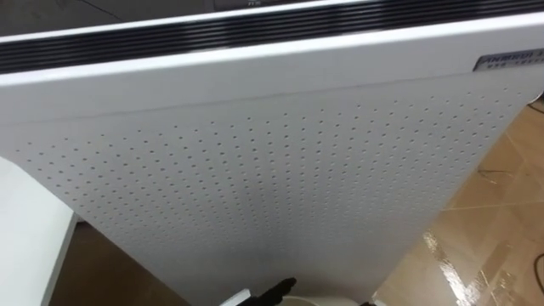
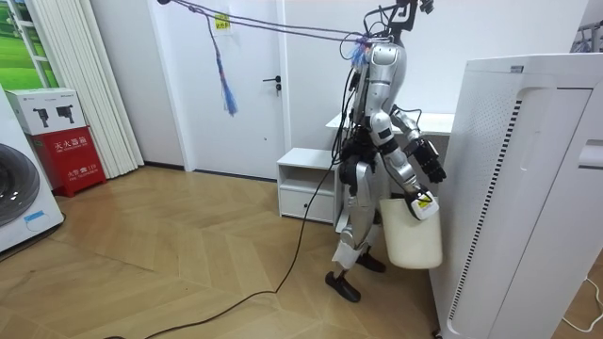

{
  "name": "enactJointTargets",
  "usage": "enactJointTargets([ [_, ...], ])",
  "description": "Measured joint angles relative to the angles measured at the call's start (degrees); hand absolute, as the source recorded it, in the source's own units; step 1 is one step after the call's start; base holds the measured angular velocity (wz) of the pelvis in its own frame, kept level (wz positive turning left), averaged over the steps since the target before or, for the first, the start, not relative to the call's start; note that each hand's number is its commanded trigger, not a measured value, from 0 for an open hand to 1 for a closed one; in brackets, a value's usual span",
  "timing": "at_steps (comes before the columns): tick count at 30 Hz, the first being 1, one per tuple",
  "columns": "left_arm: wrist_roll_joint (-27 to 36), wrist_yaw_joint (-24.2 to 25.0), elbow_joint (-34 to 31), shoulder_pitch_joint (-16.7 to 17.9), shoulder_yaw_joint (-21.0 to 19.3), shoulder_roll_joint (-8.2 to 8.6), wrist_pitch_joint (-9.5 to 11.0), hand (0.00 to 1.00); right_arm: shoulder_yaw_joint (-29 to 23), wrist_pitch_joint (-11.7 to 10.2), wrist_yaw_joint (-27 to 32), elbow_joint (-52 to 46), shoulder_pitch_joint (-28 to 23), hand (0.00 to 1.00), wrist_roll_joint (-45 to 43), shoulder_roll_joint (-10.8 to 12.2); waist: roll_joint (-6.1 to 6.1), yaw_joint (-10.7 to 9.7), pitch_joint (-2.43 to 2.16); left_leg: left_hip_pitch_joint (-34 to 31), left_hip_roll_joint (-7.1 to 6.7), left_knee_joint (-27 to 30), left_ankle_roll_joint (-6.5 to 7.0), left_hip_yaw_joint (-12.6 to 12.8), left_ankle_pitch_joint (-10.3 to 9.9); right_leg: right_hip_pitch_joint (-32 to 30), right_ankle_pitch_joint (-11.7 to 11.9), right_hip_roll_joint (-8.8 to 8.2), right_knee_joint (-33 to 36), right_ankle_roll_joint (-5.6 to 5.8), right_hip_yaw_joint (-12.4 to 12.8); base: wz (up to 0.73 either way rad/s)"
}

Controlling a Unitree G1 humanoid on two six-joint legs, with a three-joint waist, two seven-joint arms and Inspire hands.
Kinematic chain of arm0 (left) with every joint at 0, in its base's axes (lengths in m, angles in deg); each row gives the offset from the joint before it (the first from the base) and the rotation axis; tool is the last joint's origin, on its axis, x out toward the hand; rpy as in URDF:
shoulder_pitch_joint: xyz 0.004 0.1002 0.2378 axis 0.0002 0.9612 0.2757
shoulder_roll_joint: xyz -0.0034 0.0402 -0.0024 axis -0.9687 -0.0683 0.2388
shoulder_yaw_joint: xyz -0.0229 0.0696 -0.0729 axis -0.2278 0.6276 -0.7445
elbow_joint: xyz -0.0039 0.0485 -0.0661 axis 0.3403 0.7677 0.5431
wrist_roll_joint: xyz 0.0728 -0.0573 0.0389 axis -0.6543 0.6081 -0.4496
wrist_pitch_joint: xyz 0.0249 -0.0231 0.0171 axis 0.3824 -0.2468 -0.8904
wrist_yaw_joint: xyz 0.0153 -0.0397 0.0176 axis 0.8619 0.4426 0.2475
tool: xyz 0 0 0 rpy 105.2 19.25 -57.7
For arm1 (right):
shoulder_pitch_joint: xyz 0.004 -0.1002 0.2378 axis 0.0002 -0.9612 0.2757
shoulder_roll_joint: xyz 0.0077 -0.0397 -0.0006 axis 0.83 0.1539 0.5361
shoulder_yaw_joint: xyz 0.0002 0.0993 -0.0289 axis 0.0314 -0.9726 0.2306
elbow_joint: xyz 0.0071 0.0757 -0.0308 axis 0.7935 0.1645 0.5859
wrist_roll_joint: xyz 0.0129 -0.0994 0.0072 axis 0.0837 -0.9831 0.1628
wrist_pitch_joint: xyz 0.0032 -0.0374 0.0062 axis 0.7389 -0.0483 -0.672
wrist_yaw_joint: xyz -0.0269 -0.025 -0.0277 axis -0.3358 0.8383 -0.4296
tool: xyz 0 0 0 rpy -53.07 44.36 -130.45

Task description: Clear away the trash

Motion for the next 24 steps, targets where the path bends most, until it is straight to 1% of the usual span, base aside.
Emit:
enactJointTargets([
  [4, -0.02, -0.03, -0.01, -0.01, -0.07, 0.0, -0.2, 0.0, -0.06, 0.0, 0.1, 0.0, -0.62, 1.0, 0.0, -0.19, 0.0, 0.02, 0.0, 0.04, -0.01, -0.01, -0.01, 0.12, 0.0, 0.01, -0.09, -0.1, 0.06, -0.07, -0.06, 0.0],
  [7, 0.04, -0.32, 0.09, 0.03, -0.13, -0.02, -0.59, 0.0, -0.15, 0.0, 0.13, 0.0, -0.99, 1.0, -0.01, -0.31, -0.02, -0.04, 0.01, 0.29, 0.01, -0.01, 0.0, 0.23, 0.0, 0.0, -0.5, -0.58, 0.58, -0.03, -0.07, 0.0],
  [8, 0.19, -0.56, 0.82, -0.05, -0.12, 0.03, -0.55, 0.0, -0.15, 0.0, 0.24, 0.0, -1.15, 1.0, -0.01, -0.3, -0.05, -0.22, 0.01, 0.51, -0.05, 0.0, 0.0, 0.3, 0.0, 0.03, -0.77, -0.91, 0.98, 0.05, -0.07, 0.0],
  [10, 0.45, -1.36, 1.92, -0.05, -0.36, -0.02, -0.5, 0.0, -0.62, -0.29, 0.3, 0.0, -1.56, 1.0, -0.01, -0.36, -0.03, -0.46, 0.0, 0.68, -0.04, -0.05, 0.0, 0.34, 0.0, 0.19, -0.78, -0.86, 0.9, 0.06, 0.02, 0.0],
  [11, 0.54, -2.38, 3.04, 0.04, -0.78, 0.07, -0.23, 0.0, -1.35, -0.61, 0.27, 0.0, -2.17, 1.0, -0.01, -0.42, -0.04, -0.35, 0.01, 0.84, -0.01, -0.09, 0.0, 0.49, 0.0, 0.26, -0.78, -0.86, 0.89, 0.05, 0.09, -0.07],
  [12, 0.67, -3.49, 5.06, 0.26, -1.53, 0.45, 0.48, 0.0, -2.42, -0.83, 0.19, 0.0, -2.92, 1.0, 0.01, -0.32, -0.09, -0.28, 0.01, 1.47, -0.01, -0.46, 0.0, 0.89, 0.0, 0.5, -0.79, -0.88, 0.87, 0.05, 0.39, -0.1],
  [13, 0.9, -4.15, 6.22, 0.46, -1.66, 0.5, 0.82, 0.0, -2.45, -1.2, 0.29, 0.0, -3.39, 1.0, 0.01, -0.41, -0.13, -0.26, 0.01, 1.9, -0.07, -0.73, 0.0, 1.15, 0.0, 0.72, -0.82, -0.89, 0.84, 0.09, 0.62, -0.2],
  [14, 1.69, -5.5, 9.7, 0.89, -1.98, 0.57, 1.8, 0.0, -2.4, -1.9, 0.39, -0.02, -4.6, 1.0, 0.01, -0.53, -0.24, -0.25, 0.0, 3.24, -0.14, -1.49, 0.01, 1.74, 0.0, 1.43, -0.95, -0.8, 0.68, 0.18, 1.31, -0.2],
  [15, 1.96, -6.91, 14.13, 1.13, -2.35, 0.64, 2.59, 0.0, -2.38, -2.16, 0.58, 0.0, -5.94, 1.0, -0.01, -0.62, -0.38, -0.35, -0.07, 4.75, -0.25, -2.36, 0.02, 1.9, 0.0, 2.58, -1.09, -0.78, -0.03, 0.25, 1.57, -0.18],
  [16, 1.95, -7.66, 16.35, 1.2, -2.49, 0.64, 2.79, 0.0, -2.41, -2.32, 0.73, -0.01, -6.72, 1.0, -0.01, -0.62, -0.55, -0.42, -0.09, 5.74, -0.26, -2.98, 0.01, 2.08, 0.0, 3.26, -1.09, -0.79, -0.31, 0.26, 1.64, -0.14],
  [17, 2.33, -9.36, 20.58, 1.87, -2.99, 0.71, 2.94, 0.0, -2.54, -2.66, 0.89, 0.13, -8.6, 1.0, 0.04, -0.6, -1.09, -0.91, -0.24, 7.46, -0.2, -3.82, 0.01, 2.83, 0.0, 4.63, -1.09, -0.7, -1.28, 0.27, 1.83, -0.1],
  [18, 3.41, -10.9, 24.64, 3.14, -4.27, 0.91, 3.36, 0.0, -3.06, -3.15, 0.86, 0.19, -10.8, 1.0, 0.0, -0.56, -1.72, -1.44, -0.75, 8.95, -0.15, -4.85, 0.01, 3.15, 0.0, 6.06, -1.08, -0.57, -2.24, 0.28, 1.9, -0.1],
  [19, 3.73, -11.78, 26.64, 3.69, -5.05, 0.99, 3.56, 0.0, -3.62, -3.54, 0.7, 0.19, -11.7, 1.0, -0.11, -0.51, -2.0, -1.69, -0.95, 9.66, -0.14, -5.38, 0.0, 3.31, 0.0, 6.55, -1.08, -0.53, -2.52, 0.28, 2.06, -0.09],
  [20, 3.91, -13.54, 30.33, 4.11, -6.11, 1.11, 3.63, 0.0, -5.12, -3.8, 1.01, 0.53, -12.95, 1.0, -0.47, -0.26, -2.27, -1.95, -1.05, 10.54, -0.06, -5.73, -0.02, 3.56, -0.02, 7.54, -1.0, -0.36, -3.27, 0.29, 2.23, -0.09],
  [21, 4.84, -14.26, 31.7, 4.36, -6.65, 1.24, 3.65, 0.0, -5.97, -3.92, 1.15, 1.14, -13.3, 1.0, -0.37, -0.2, -2.39, -2.13, -1.04, 11.02, -0.05, -6.13, -0.02, 3.73, -0.02, 7.82, -0.99, -0.35, -3.39, 0.28, 2.4, -0.12],
  [22, 7.12, -15.62, 33.74, 4.91, -7.64, 1.77, 3.96, 0.0, -7.63, -4.33, 1.54, 3.21, -13.78, 1.0, 0.04, -0.11, -2.63, -2.36, -1.01, 11.8, -0.04, -6.5, -0.02, 4.21, -0.02, 8.37, -0.94, -0.32, -3.76, 0.36, 2.93, -0.23],
  [23, 10.13, -16.52, 35.87, 5.46, -8.91, 2.7, 5.3, 0.0, -9.32, -4.46, 1.46, 4.3, -14.24, 1.0, 0.99, -0.11, -3.17, -2.33, -0.93, 12.57, 0.04, -7.17, -0.01, 4.97, -0.02, 8.59, -0.87, -0.28, -4.02, 0.43, 3.76, -0.34],
  [24, 13.18, -17.11, 38.27, 5.57, -9.18, 3.22, 6.22, 0.0, -10.66, -5.06, 1.47, 4.31, -15.1, 1.0, 2.18, -0.09, -3.13, -2.59, -1.06, 13.37, 0.08, -7.57, -0.01, 5.64, -0.02, 9.19, -0.75, -0.19, -4.54, 0.49, 4.47, -0.31],
])
